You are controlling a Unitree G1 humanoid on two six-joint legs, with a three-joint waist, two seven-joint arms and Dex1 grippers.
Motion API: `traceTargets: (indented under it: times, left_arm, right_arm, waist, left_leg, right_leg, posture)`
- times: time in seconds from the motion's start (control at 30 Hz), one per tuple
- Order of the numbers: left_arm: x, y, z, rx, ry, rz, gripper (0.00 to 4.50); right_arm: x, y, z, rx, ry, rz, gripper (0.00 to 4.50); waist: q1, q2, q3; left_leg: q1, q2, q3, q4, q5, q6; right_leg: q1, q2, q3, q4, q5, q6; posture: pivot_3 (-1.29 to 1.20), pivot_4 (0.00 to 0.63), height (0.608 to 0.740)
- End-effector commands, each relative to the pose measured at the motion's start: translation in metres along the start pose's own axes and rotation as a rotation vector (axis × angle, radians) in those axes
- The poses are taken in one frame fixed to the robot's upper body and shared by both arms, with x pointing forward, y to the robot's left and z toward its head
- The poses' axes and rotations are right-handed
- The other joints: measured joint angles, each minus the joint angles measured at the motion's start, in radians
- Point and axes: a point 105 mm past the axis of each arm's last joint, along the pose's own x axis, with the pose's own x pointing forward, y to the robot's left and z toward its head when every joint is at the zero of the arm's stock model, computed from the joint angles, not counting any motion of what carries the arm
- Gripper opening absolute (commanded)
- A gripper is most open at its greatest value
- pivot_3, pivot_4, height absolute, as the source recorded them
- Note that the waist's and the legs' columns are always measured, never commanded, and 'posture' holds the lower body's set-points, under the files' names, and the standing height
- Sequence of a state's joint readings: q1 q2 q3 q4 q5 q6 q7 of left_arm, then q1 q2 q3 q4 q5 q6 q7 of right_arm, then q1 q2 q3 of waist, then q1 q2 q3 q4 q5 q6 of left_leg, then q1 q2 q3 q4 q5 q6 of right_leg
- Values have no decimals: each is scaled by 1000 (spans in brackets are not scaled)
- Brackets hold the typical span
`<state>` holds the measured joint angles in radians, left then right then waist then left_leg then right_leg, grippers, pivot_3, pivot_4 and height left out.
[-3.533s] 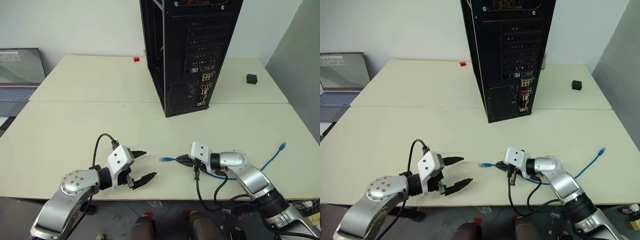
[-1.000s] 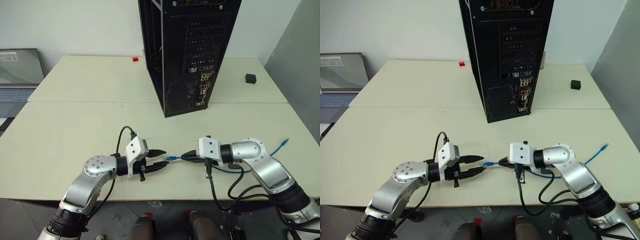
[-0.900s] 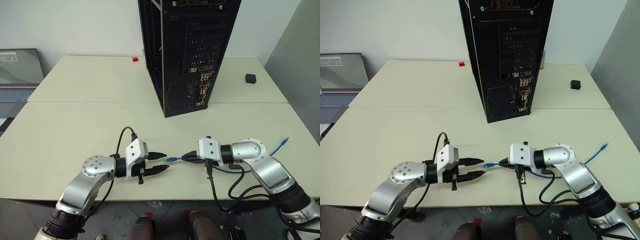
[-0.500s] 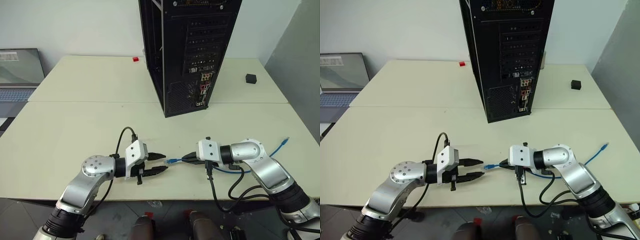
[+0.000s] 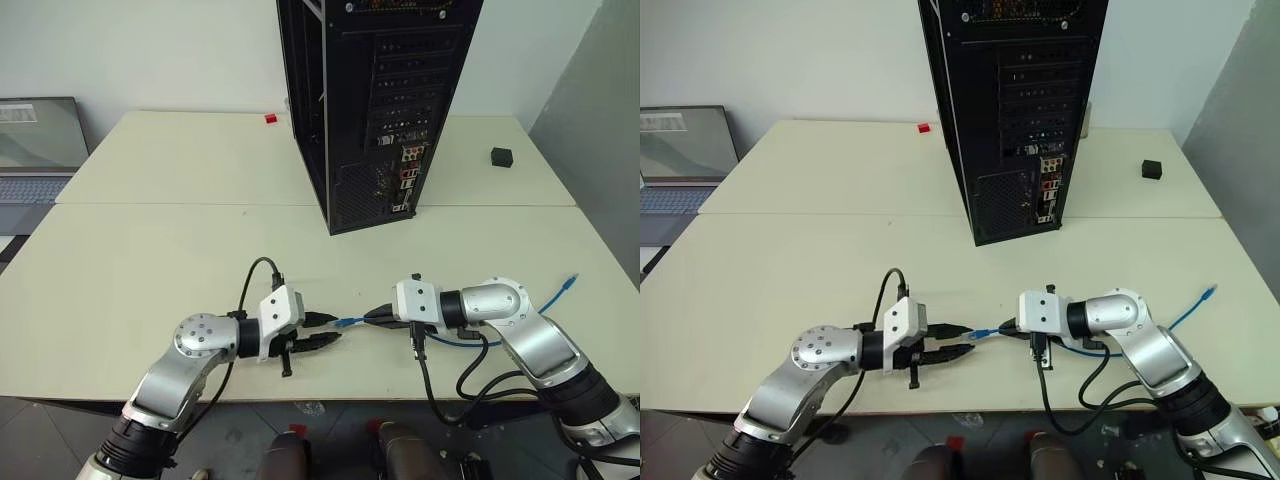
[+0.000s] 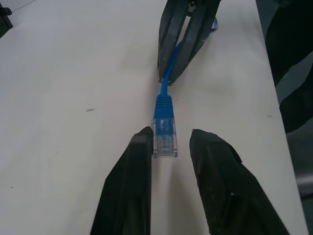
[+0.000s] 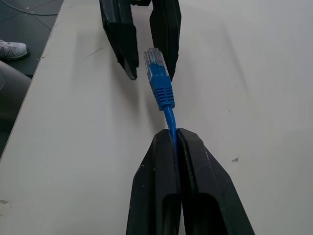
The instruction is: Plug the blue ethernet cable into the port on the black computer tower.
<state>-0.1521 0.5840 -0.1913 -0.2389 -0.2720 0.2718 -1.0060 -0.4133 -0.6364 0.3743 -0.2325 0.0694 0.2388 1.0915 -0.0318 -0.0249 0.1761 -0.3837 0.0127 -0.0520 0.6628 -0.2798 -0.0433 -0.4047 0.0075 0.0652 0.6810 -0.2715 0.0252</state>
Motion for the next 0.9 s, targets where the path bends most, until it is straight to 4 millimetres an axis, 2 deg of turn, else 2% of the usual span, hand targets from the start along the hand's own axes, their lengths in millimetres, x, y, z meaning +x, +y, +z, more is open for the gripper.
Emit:
traceTargets:
  times: [0.03, 0.3, 0.47, 0.67, 0.77, 0.9]
  left_arm:
    - [1, 3, 9, 40, -26, 18, 295]
    - [5, 7, 10, 67, -48, 60, 282]
    - [8, 8, 14, 102, -73, 91, 282]
    - [14, 4, 23, 198, -127, 160, 282]
    - [16, 17, 30, 267, -169, 296, 282]
    - [15, 24, 45, 583, -201, 356, 282]
  right_arm:
    - [-2, -1, 9, -44, -20, 1, 0]
    - [-2, 0, 12, -21, -39, 14, 0]
    - [-8, -1, 14, -7, -40, 30, 1222]
    - [-39, -13, 28, 145, -93, 3, 2728]
    - [-53, -20, 33, 218, -124, -45, 3431]
    - [-61, -22, 39, 336, -182, -71, 4244]
  waist:
    - [0, 0, 0]
    - [0, 0, 0]
    - [0, 0, 0]
    - [1, 0, 0]
    - [3, 0, 0]
    - [3, 0, 0]
  left_leg:
    - [0, 0, 0, 0, 0, 0]
    - [0, 0, 0, 0, 0, 0]
    - [0, 0, 0, 0, 0, 0]
    - [0, 0, 0, 0, 0, 0]
    - [0, 0, -1, 0, 0, 0]
    - [0, -1, -1, 0, 0, 0]
  right_leg:
    - [0, 0, 0, 0, 0, 0]
    - [0, 0, 0, 0, 0, 0]
    - [0, 0, 0, 0, 0, 0]
    - [0, -1, 0, 0, 0, 0]
    - [0, -3, 0, 0, 0, 0]
    - [1, -4, 0, 0, 0, 0]
  posture:
    - [0, 150, 740]
    - [0, 150, 740]
    - [0, 150, 740]
    - [0, 150, 740]
    - [0, 150, 740]
    - [0, 150, 740]
